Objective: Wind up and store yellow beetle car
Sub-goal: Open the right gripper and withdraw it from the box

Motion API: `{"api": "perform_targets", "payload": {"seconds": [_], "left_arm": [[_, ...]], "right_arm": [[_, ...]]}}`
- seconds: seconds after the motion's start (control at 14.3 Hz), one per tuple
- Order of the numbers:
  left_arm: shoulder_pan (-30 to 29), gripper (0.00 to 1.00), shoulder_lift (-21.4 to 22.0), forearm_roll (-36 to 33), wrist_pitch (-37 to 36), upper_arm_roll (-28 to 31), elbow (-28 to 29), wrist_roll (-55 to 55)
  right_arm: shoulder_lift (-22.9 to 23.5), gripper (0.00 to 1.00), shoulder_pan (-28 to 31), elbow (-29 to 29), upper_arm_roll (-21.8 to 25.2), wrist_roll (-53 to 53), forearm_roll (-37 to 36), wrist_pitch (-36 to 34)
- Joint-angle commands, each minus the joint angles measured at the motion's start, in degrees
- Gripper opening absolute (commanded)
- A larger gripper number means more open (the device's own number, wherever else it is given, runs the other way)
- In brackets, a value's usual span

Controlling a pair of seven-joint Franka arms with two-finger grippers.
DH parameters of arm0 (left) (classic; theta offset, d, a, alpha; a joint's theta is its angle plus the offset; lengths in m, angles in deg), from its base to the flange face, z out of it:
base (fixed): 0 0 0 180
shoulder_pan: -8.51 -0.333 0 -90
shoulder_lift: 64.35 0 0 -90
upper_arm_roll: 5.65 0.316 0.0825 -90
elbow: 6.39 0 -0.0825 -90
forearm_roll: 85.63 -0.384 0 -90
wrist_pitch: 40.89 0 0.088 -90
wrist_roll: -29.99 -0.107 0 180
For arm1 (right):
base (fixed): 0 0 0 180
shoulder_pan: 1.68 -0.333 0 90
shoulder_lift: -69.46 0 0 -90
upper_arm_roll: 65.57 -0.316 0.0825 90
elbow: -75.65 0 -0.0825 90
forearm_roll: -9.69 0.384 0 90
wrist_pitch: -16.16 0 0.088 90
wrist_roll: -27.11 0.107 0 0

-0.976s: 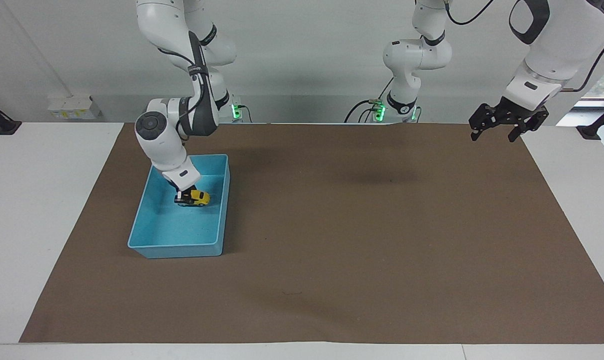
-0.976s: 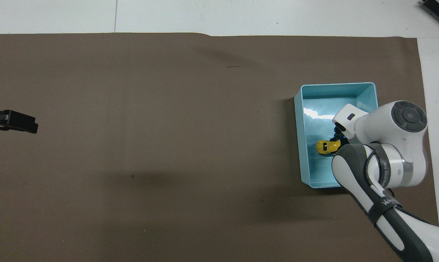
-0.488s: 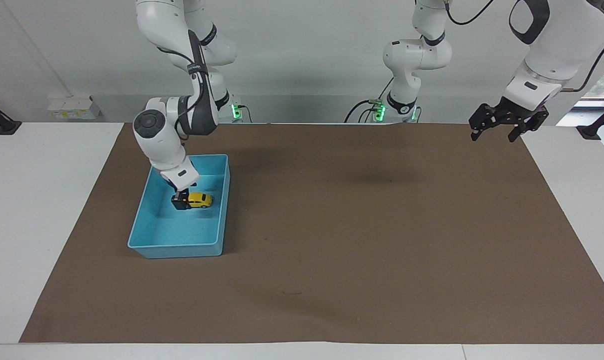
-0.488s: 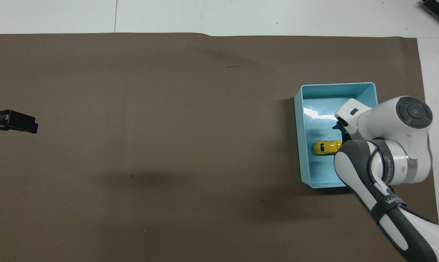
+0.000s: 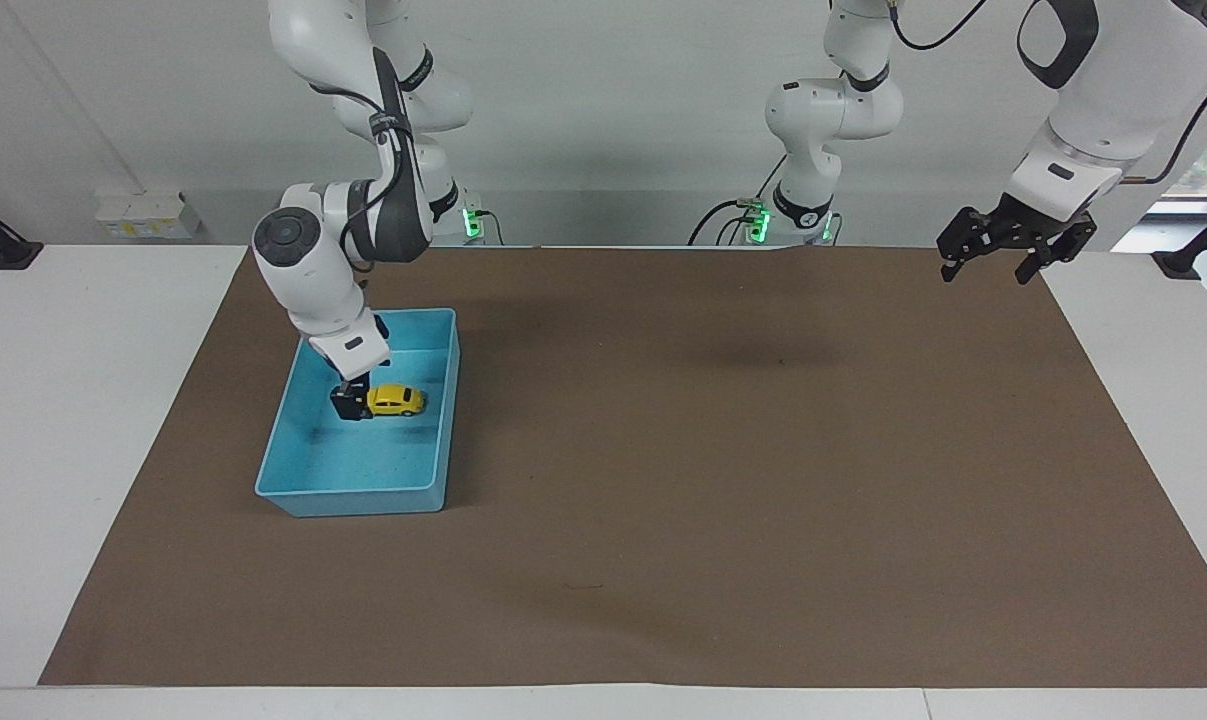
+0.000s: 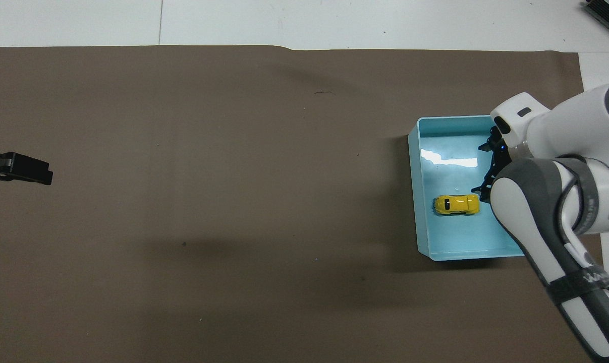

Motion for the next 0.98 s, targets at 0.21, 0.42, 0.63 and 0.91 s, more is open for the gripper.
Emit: {"api": "perform_targets", "payload": {"seconds": [0.21, 0.42, 0.63, 0.91], "left_arm": [[-0.22, 1.0, 0.25, -0.98, -1.02, -0.09, -0.51, -0.32], [-0.13, 1.0, 0.17, -0.98, -1.02, -0.09, -0.51, -0.32], [-0.22, 1.0, 0.25, -0.98, -1.02, -0.09, -0.51, -0.32], [-0.22, 1.0, 0.17, -0.98, -1.02, -0.09, -0.51, -0.32]], "right_arm": [[-0.84, 1.0, 0.92, -7.0, -0.07, 8.7, 1.38, -4.21], [-1.37, 1.0, 1.09, -9.55, 0.11, 13.09, 1.37, -4.48], [-1.73, 1.0, 0.83, -10.44, 0.54, 17.57, 1.46, -5.35], [-4.27, 1.0, 1.62, -12.27, -0.16, 41.36, 1.64, -10.18]]}}
